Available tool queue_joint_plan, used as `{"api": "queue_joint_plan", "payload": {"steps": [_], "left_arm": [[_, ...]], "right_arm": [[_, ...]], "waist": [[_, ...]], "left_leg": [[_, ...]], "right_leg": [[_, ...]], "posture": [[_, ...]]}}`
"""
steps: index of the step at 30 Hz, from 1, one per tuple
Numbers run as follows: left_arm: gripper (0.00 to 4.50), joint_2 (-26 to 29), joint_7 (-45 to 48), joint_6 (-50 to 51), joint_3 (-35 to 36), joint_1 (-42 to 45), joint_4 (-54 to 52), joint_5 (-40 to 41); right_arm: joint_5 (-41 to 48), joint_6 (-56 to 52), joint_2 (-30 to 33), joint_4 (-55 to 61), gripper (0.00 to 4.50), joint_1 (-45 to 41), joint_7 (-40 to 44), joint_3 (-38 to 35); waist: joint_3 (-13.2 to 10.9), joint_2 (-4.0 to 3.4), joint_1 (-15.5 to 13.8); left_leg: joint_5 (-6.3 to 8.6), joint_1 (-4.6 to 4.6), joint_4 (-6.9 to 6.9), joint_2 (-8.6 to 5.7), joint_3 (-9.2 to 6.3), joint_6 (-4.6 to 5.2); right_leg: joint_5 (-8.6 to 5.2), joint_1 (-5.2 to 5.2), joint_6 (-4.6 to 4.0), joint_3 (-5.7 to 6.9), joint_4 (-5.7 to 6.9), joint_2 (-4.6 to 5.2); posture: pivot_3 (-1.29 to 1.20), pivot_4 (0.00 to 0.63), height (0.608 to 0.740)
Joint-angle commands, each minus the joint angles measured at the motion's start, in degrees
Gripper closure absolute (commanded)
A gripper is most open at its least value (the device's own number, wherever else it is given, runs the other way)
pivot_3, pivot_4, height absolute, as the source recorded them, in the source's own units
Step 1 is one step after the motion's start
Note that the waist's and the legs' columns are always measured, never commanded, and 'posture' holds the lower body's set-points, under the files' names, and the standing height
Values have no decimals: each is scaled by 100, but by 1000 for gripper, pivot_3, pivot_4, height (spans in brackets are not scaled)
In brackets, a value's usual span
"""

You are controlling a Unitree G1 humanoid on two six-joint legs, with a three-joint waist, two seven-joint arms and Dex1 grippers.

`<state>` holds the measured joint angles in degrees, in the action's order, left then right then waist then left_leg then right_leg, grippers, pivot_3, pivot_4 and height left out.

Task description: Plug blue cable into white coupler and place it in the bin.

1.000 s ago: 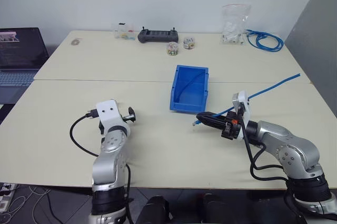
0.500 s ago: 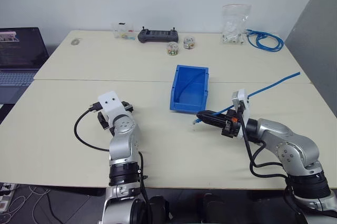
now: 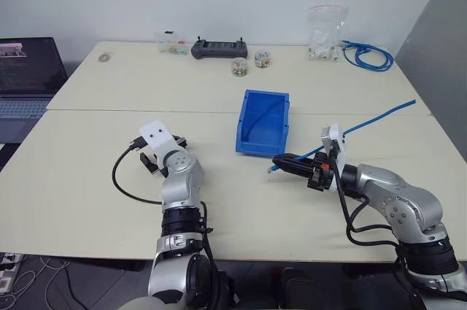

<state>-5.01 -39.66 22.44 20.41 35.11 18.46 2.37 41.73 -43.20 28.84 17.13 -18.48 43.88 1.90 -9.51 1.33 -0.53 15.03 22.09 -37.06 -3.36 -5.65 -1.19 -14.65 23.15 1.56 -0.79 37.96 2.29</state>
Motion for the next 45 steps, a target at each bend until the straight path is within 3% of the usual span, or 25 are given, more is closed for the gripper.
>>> {"api": "queue_joint_plan", "payload": {"steps": [1,6,12,22,24,28,32,39,45], "left_arm": [[0,-32,-174,-248,82,203,99,52],[0,71,-275,-431,153,287,331,101],[1050,197,-315,-632,278,441,660,184],[3328,294,-267,-814,281,509,943,295],[3575,268,-201,-760,290,427,852,372],[3594,293,331,-479,128,35,301,484],[3596,656,1623,433,-401,-803,-1009,696],[3600,2687,5133,2196,-1797,-2049,-3272,1771],[3601,4371,8065,2044,-3125,-2004,-4033,2225]], "right_arm": [[41,9,37,97,4475,-67,87,-75],[39,-3,35,114,4476,-49,82,-68],[51,-23,21,137,4477,-34,66,-66],[44,-35,14,168,4477,-7,61,-70],[39,-32,11,174,4477,2,56,-73],[23,-19,-11,192,4478,25,26,-71],[-4,12,-31,238,4479,107,-20,-78],[-150,148,79,560,4480,499,-33,-47],[-318,257,111,754,4481,735,-36,2]], "waist": [[-1,2,3],[-1,2,3],[-1,2,3],[-2,4,4],[-2,4,4],[-1,3,13],[-1,2,53],[-1,1,79],[-2,-7,83]], "left_leg": [[0,0,0,0,0,0],[-1,0,0,0,1,-2],[-2,-1,0,0,1,-3],[-2,-1,-1,0,5,-4],[-2,-1,-1,0,5,-4],[-2,-4,0,0,8,-4],[-3,-6,0,0,11,-5],[-6,-5,1,4,-2,-10],[-4,-9,7,4,2,-6]], "right_leg": [[0,1,0,0,0,0],[1,1,1,-1,1,0],[1,1,1,0,1,0],[3,3,4,1,2,0],[4,3,4,0,2,0],[4,3,4,-2,4,0],[4,2,4,-5,6,0],[5,3,1,-8,9,-3],[2,1,-3,-11,3,-3]], "posture": [[0,150,740],[0,150,740],[0,150,740],[0,150,740],[0,150,740],[0,150,740],[0,150,740],[0,150,740],[0,150,740]]}}
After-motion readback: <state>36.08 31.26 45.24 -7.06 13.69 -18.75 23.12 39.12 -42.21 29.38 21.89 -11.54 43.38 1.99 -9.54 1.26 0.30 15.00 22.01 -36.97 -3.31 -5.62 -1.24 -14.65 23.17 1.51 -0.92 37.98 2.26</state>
